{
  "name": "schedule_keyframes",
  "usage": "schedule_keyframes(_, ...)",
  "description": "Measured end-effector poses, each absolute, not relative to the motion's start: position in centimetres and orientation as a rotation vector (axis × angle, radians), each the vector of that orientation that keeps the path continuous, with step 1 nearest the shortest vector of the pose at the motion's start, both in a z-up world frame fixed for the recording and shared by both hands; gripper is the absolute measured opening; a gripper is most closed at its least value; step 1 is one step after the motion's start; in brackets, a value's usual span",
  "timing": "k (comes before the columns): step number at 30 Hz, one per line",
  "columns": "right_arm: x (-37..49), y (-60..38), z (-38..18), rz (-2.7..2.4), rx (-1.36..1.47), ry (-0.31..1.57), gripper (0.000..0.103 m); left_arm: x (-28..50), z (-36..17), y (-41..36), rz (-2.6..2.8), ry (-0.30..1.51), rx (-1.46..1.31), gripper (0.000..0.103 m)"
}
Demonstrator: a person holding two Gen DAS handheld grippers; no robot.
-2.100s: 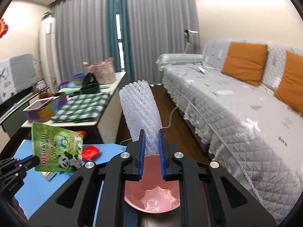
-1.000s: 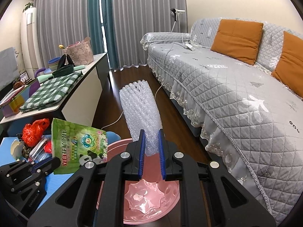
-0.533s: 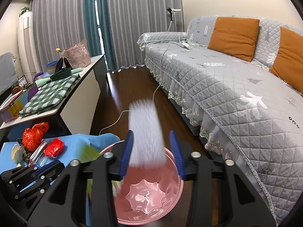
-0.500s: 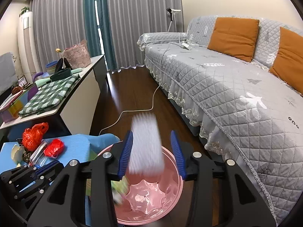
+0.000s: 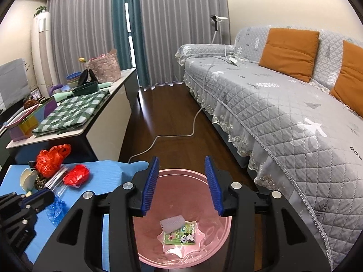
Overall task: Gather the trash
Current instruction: 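Open the right tool dropping the foam net while the left tool drops the green bag into the bin, then move the left tool to the yellow tissue packet while the right tool moves to the blue plastic bag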
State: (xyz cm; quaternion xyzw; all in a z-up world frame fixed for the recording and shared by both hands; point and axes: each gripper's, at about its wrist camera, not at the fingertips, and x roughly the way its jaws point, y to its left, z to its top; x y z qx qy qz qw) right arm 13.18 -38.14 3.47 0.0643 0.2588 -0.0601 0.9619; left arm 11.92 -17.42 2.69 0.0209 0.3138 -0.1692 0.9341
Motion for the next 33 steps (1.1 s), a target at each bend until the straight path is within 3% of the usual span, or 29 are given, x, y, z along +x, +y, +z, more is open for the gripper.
schedule_keyframes(11, 11.4, -34.8, 4.0, -0.053, 0.128, 0.527, 0.042, 8.0, 5.3, -10.9, -0.289, 0.593, -0.008, 0.005)
schedule_keyframes(20, 9.3, -32.1, 5.0, 0.008, 0.141, 0.487, 0.031, 5.9, 6.5, -4.2, -0.218, 0.554, -0.033, 0.005)
schedule_keyframes(33, 9.9, -24.6, 3.7, 0.166, 0.094, 0.526, 0.031, 6.2, 1.0, 6.2, 0.005, 0.612, -0.174, 0.005)
